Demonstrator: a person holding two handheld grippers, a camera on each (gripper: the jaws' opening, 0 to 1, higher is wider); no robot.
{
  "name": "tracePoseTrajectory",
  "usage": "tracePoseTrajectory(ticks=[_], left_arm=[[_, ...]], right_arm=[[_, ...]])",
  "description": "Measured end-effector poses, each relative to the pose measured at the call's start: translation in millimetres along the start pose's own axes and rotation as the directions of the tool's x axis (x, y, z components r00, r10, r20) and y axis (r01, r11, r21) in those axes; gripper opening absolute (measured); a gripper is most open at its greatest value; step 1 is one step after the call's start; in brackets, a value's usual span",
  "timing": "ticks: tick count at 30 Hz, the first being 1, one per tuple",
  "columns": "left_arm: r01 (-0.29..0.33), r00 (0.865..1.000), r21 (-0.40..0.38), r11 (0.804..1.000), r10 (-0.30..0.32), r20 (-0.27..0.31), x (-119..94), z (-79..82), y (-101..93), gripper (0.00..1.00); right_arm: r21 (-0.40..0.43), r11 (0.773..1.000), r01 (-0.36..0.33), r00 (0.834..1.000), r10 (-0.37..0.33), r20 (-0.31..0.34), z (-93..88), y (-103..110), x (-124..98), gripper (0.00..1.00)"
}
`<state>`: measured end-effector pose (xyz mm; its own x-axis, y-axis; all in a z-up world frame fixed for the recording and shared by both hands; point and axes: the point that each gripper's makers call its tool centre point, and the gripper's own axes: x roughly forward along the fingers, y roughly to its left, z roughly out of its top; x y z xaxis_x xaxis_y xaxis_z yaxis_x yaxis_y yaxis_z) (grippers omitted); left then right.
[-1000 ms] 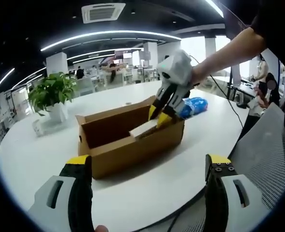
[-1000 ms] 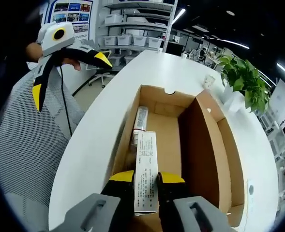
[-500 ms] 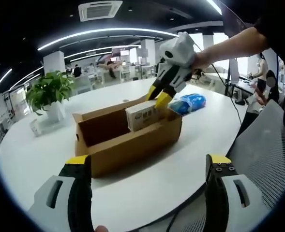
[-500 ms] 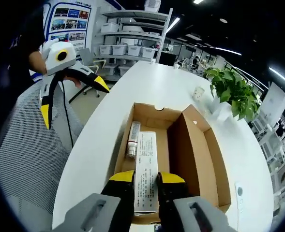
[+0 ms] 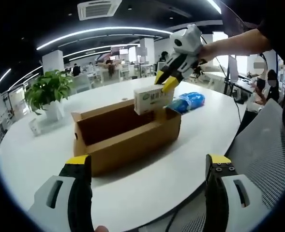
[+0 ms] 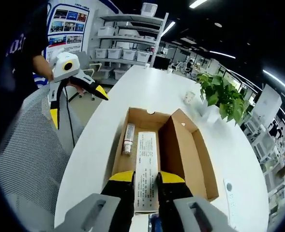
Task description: Operate the shoe box by opening the lid, removing the specified soft item, and placing it in the target area until the item is outside and the box remains undamaged.
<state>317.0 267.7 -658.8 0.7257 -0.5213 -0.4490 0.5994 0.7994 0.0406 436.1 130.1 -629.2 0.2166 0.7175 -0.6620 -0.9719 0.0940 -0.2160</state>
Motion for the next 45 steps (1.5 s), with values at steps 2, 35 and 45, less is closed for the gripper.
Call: tracePoseTrajectory(ticks=[2, 35, 45], left_arm=[[-0.001, 1.000, 0.002, 1.000, 0.001, -0.002, 0.3, -0.6, 0.1, 0.98], [-0.027, 1.000, -0.004, 1.000, 0.027, -0.005, -0.9, -0.6, 3.4, 0.99], [-0.027, 1.000, -0.010, 1.000, 0.027, -0.010, -0.6, -1.5, 3.3, 0.99]], right_arm=[[-0.005, 1.000, 0.004, 1.000, -0.004, -0.002, -2.4, -1.1, -4.6, 0.13], [0.016, 0.990, 0.139, 0.989, -0.138, -0.055, -75.3, -71.8, -86.6, 0.13], [0.015, 0.988, 0.157, 0.982, -0.154, -0.106, -104.3, -89.8, -104.7, 0.13]])
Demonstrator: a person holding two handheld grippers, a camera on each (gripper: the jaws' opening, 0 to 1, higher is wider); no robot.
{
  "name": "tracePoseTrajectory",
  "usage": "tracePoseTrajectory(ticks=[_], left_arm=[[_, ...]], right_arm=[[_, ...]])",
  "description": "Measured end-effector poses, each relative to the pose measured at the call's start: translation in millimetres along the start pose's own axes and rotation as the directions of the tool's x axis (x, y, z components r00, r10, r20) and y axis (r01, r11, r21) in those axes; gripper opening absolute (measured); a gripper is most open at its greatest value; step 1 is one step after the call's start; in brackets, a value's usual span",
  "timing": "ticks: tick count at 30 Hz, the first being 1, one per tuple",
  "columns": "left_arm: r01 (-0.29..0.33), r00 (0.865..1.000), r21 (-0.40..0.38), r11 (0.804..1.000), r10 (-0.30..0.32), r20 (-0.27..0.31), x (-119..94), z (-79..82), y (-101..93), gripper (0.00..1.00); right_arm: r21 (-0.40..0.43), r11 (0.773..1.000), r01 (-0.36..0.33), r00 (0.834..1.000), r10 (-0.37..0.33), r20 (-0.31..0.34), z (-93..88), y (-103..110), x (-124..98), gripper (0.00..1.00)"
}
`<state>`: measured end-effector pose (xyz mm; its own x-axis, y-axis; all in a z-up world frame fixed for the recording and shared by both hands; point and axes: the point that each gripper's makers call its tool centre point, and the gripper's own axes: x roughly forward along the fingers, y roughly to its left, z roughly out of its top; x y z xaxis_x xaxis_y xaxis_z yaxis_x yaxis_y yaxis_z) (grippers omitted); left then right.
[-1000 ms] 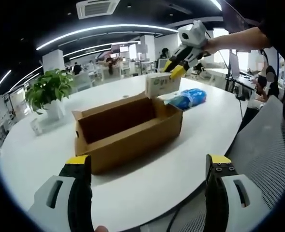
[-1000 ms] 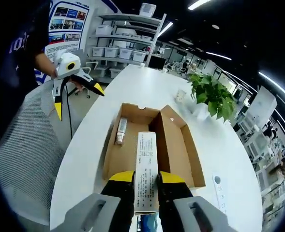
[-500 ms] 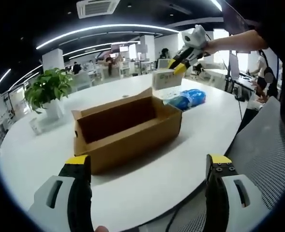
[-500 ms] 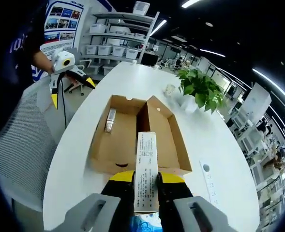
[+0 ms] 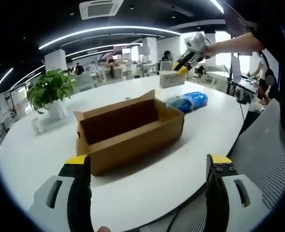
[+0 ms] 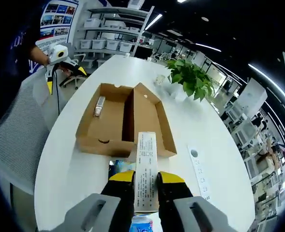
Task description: Operate the shoe box by opening the lid, removing the specified soft item, and placing it in the target area until the item is outside and the box remains undamaged.
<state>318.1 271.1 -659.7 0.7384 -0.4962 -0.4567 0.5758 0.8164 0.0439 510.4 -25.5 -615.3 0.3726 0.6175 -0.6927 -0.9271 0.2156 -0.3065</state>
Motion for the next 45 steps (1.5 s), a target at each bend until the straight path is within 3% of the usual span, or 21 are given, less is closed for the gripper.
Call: tracePoseTrajectory(ticks=[16, 21, 36, 45], left_arm=[[-0.003, 0.999, 0.020, 1.000, 0.004, -0.043, 1.9, -7.9, -0.3, 0.99], [-0.009, 0.998, 0.019, 1.000, 0.010, -0.058, 2.6, -11.1, 1.6, 0.99], [-0.013, 0.996, 0.020, 1.000, 0.015, -0.091, 4.7, -15.6, 2.6, 0.99], [-0.018, 0.995, 0.015, 1.000, 0.019, -0.098, 4.1, -17.8, 4.1, 0.99]], right_arm=[[0.011, 0.999, 0.034, 0.998, -0.033, -0.054, -48.2, -34.9, -4.2, 0.13], [0.003, 1.000, 0.025, 0.994, -0.024, -0.104, -73.7, -42.7, 0.2, 0.13], [-0.006, 1.000, -0.020, 0.971, 0.018, -0.237, -140.2, -51.4, 17.3, 0.13], [0.029, 0.999, -0.033, 0.963, 0.040, -0.265, -163.6, -47.7, 22.9, 0.13]])
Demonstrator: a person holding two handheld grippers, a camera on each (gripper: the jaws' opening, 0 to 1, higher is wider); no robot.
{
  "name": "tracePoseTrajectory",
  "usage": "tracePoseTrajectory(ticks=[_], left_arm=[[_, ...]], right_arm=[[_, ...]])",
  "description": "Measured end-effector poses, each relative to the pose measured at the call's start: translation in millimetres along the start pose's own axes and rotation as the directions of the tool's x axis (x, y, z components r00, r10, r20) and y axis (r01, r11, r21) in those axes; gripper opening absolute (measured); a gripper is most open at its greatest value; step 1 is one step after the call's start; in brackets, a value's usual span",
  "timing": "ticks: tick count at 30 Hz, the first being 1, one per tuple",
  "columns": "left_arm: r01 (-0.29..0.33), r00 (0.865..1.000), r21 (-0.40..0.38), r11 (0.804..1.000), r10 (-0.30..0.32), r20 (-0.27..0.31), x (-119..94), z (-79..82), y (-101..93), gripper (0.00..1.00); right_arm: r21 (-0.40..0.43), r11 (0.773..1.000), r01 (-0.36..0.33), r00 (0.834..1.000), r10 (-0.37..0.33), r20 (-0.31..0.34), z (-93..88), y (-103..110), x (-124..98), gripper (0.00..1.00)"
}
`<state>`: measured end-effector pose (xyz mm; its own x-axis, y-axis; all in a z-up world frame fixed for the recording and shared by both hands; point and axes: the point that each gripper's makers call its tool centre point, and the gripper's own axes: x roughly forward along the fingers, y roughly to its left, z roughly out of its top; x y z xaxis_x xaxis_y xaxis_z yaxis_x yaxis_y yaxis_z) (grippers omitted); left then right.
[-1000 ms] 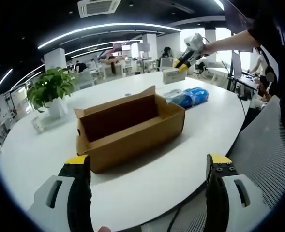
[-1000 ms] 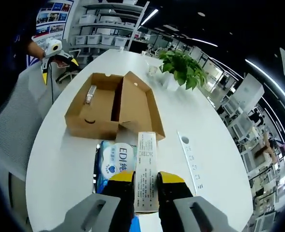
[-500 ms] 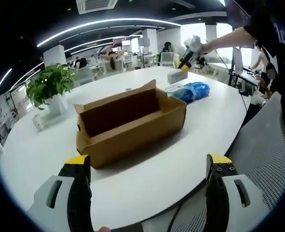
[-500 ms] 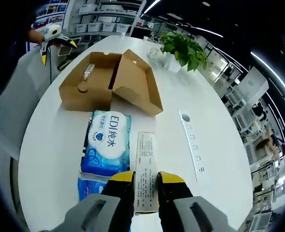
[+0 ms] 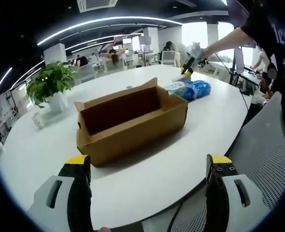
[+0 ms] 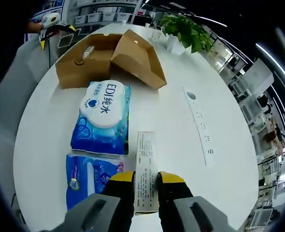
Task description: Operate the shoe box by opening the lid, removing the specified soft item, and placing it in the target area until the item is outside and the box remains undamaged.
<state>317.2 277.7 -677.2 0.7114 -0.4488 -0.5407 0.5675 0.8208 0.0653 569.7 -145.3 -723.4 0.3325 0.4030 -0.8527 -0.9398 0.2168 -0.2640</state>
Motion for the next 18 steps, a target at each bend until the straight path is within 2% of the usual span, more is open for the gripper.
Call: tracePoseTrajectory(ticks=[12, 18], left_arm=[[0.007, 1.000, 0.006, 1.000, -0.007, -0.014, 0.6, -3.6, -2.6, 0.99], [0.005, 1.000, 0.005, 1.000, -0.005, -0.013, 0.6, -3.3, -2.5, 0.99]], right_arm=[[0.003, 1.000, -0.012, 0.999, 0.012, -0.030, -16.7, 4.2, 0.1, 0.13], [-0.016, 1.000, -0.021, 0.998, 0.020, -0.067, -29.1, 6.5, 0.4, 0.13]])
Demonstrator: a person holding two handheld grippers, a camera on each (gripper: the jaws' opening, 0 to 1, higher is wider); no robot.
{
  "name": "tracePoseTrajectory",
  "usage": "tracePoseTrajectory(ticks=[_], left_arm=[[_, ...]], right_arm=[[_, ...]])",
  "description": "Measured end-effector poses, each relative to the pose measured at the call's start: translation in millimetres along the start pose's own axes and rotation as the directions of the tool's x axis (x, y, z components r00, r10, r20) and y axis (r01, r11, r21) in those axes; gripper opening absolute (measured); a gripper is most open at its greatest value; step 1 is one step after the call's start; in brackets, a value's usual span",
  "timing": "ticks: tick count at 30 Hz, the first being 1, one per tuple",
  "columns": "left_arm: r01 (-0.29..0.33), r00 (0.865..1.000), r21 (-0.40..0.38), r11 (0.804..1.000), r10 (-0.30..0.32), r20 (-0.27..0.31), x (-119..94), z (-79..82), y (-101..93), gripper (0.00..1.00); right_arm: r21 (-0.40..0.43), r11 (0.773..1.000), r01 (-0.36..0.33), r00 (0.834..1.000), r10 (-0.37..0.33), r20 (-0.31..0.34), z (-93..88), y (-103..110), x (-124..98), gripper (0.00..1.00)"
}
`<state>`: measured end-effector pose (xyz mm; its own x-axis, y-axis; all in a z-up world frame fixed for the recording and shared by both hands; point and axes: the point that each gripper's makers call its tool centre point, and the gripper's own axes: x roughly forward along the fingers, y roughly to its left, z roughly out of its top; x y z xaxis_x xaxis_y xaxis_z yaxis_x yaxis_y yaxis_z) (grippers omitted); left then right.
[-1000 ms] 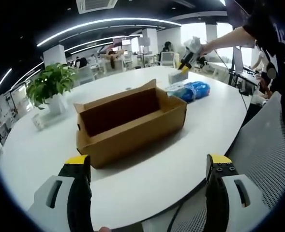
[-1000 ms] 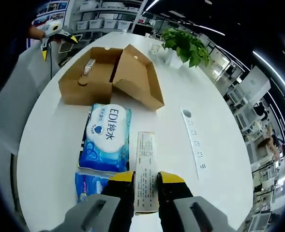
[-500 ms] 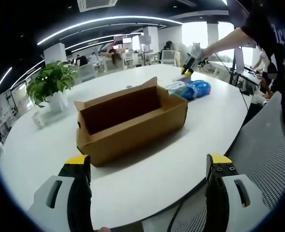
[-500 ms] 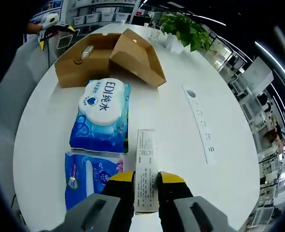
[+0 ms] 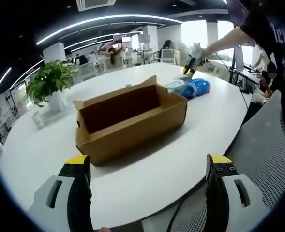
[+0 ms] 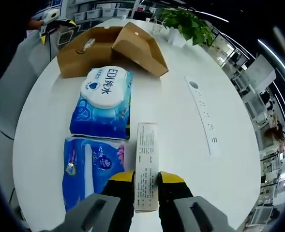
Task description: Operate the shoe box by opening the lid, removing the specified soft item, and placing it in the target area until the item is outside and the box remains undamaged.
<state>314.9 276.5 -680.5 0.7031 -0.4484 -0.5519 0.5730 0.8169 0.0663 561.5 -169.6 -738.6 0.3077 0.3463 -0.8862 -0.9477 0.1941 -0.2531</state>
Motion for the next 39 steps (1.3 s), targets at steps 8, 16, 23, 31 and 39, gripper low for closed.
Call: tracePoseTrajectory(ticks=[8, 16, 23, 31, 39], left_arm=[[0.005, 1.000, 0.002, 1.000, -0.005, -0.001, -0.1, -0.6, -0.5, 0.99], [0.001, 1.000, 0.001, 1.000, -0.001, 0.002, -0.2, -0.7, 0.8, 0.99], [-0.002, 1.000, -0.001, 1.000, 0.002, 0.003, -0.1, -0.6, 1.8, 0.99], [-0.004, 1.000, -0.003, 1.000, 0.004, 0.006, -0.1, 0.1, 2.1, 0.99], [-0.005, 1.000, -0.003, 1.000, 0.005, 0.009, -0.6, 1.1, 2.4, 0.99]], right_arm=[[-0.054, 0.998, -0.019, 0.999, 0.017, -0.046, -9.5, 4.7, -1.2, 0.13], [-0.088, 0.996, -0.028, 0.997, 0.021, -0.077, -14.6, 6.6, -3.4, 0.14], [-0.086, 0.996, -0.028, 0.997, 0.022, -0.080, -15.4, 5.5, -3.3, 0.14], [-0.104, 0.994, -0.022, 0.995, 0.012, -0.100, -17.0, 2.3, -1.5, 0.15], [-0.090, 0.996, -0.005, 0.994, -0.004, -0.105, -17.0, -1.6, -0.9, 0.17]])
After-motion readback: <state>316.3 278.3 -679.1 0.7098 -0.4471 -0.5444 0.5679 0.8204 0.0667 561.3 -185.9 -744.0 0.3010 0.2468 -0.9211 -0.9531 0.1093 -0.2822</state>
